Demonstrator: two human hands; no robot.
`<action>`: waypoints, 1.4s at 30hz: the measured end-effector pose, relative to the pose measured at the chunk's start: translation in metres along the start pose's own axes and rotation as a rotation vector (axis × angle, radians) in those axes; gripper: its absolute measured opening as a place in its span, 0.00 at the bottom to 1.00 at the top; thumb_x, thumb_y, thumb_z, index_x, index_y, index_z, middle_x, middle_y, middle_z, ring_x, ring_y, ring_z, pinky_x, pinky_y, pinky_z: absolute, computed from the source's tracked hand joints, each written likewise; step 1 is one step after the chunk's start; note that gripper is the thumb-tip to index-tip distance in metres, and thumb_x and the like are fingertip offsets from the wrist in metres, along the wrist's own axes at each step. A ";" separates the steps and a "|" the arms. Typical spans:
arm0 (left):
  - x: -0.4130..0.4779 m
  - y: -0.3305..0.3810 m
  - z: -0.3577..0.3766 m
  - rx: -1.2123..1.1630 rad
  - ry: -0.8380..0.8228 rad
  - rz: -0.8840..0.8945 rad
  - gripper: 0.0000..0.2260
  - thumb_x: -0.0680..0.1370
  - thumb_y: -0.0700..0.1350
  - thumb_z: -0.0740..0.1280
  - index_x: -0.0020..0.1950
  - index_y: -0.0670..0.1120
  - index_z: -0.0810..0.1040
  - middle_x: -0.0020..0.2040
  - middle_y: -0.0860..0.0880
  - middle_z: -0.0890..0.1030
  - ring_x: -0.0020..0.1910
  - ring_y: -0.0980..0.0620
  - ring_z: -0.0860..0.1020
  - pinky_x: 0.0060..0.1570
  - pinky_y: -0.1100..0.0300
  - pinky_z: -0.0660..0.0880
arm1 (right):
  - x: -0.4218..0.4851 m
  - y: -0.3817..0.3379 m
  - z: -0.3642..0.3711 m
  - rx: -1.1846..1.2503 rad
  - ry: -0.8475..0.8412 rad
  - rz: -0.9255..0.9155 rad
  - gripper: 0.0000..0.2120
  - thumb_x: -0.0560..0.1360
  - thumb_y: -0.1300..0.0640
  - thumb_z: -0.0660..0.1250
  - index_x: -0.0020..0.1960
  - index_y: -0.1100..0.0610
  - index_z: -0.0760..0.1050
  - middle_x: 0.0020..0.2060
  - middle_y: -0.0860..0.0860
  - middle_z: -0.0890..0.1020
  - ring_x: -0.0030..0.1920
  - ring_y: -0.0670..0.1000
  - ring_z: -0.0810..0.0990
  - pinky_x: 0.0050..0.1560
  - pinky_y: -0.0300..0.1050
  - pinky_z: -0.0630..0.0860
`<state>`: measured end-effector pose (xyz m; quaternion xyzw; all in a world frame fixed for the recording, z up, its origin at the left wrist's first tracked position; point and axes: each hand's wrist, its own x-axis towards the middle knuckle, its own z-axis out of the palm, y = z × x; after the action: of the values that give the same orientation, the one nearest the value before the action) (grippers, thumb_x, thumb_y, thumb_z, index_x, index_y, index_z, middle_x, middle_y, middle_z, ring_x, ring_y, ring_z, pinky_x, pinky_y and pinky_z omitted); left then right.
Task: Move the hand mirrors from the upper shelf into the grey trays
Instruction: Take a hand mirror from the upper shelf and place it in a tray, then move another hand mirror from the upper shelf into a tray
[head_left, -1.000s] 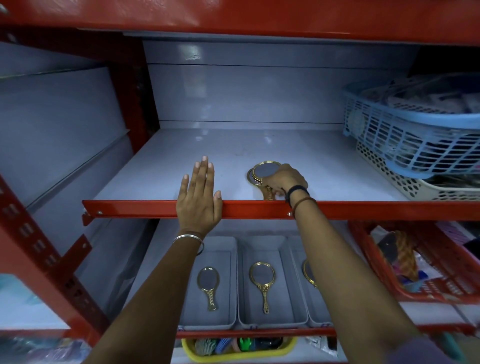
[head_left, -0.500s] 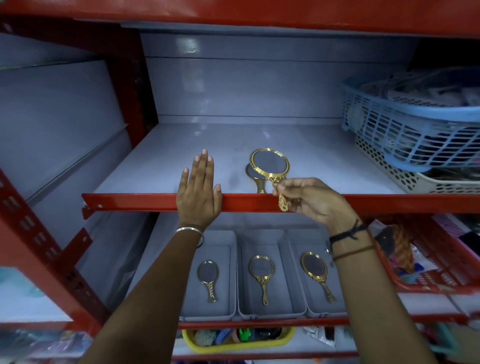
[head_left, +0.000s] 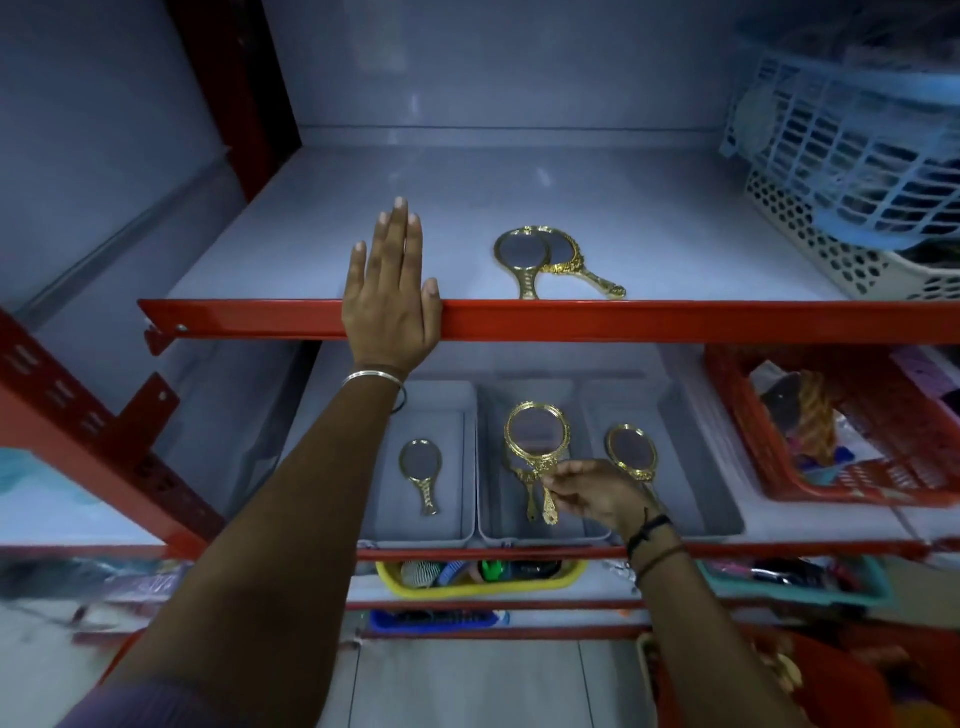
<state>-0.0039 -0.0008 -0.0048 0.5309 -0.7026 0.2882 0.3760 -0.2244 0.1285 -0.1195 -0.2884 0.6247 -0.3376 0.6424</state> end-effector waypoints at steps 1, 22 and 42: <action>0.000 0.000 0.000 0.003 0.008 -0.002 0.26 0.78 0.49 0.49 0.74 0.39 0.62 0.74 0.41 0.67 0.74 0.46 0.64 0.76 0.61 0.43 | 0.013 0.005 0.002 0.007 0.032 0.026 0.08 0.74 0.68 0.66 0.38 0.59 0.75 0.33 0.52 0.77 0.34 0.46 0.75 0.27 0.29 0.77; 0.000 0.000 0.004 0.041 0.038 -0.003 0.27 0.79 0.51 0.45 0.73 0.39 0.64 0.73 0.41 0.69 0.73 0.47 0.65 0.76 0.60 0.46 | 0.105 0.033 0.006 -0.370 0.339 0.027 0.13 0.62 0.56 0.79 0.37 0.61 0.76 0.37 0.58 0.81 0.42 0.56 0.83 0.47 0.50 0.82; 0.002 0.000 -0.008 -0.003 -0.102 -0.025 0.26 0.77 0.48 0.51 0.74 0.40 0.63 0.74 0.43 0.67 0.74 0.49 0.61 0.76 0.60 0.44 | -0.051 -0.218 0.051 -0.635 0.543 -0.635 0.13 0.70 0.48 0.71 0.41 0.58 0.76 0.38 0.53 0.78 0.43 0.54 0.79 0.42 0.43 0.73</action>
<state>-0.0028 0.0049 0.0009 0.5532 -0.7144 0.2550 0.3442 -0.1890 0.0344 0.0870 -0.5462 0.7220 -0.3724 0.2044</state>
